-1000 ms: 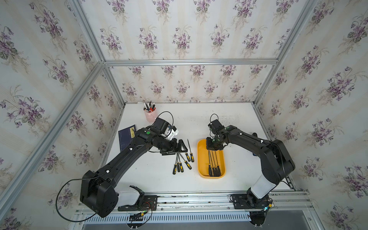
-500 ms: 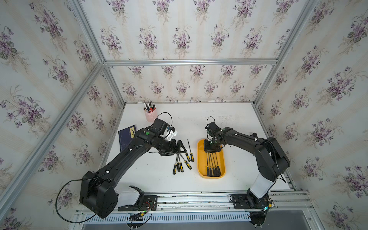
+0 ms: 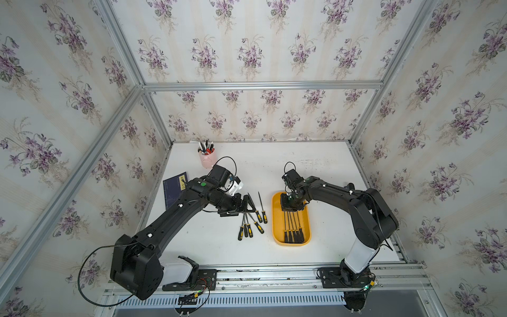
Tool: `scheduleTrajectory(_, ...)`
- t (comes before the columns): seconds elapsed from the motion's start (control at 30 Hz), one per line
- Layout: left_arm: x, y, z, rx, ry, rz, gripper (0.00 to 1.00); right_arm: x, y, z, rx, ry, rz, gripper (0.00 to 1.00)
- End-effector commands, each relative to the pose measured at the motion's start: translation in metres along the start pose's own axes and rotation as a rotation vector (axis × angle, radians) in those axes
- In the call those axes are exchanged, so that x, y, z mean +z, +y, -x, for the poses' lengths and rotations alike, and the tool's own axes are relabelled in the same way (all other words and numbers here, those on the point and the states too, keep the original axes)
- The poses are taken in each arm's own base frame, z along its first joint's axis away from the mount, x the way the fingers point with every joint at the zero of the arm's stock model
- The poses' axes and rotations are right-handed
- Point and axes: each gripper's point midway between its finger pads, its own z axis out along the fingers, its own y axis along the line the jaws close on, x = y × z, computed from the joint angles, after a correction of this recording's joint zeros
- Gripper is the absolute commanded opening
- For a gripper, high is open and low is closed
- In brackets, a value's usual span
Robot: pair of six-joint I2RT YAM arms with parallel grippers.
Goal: Put the file tool into the storage box
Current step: Place the file tool in the storage box.
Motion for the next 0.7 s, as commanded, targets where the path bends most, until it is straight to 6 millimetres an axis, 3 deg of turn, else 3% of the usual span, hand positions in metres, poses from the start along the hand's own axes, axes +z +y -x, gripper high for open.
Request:
scheduleTrajectory(0.0,0.001,0.003,0.001,0.014,-0.005,0.005,0.95,-0.002,-0.001,0.001,-0.002,-0.007,-0.011,0.18)
scheduleTrajectory(0.2,0.002,0.007,0.002,0.006,-0.006,0.008,0.95,-0.013,-0.001,0.005,-0.001,-0.029,-0.022,0.24)
scheduleTrajectory(0.43,0.006,0.013,0.002,-0.03,-0.013,0.026,0.95,-0.051,0.016,0.023,-0.02,-0.112,-0.004,0.27)
scheduleTrajectory(0.67,0.022,0.056,-0.005,-0.164,0.025,0.202,0.91,-0.092,0.038,0.04,-0.053,-0.197,0.055,0.28)
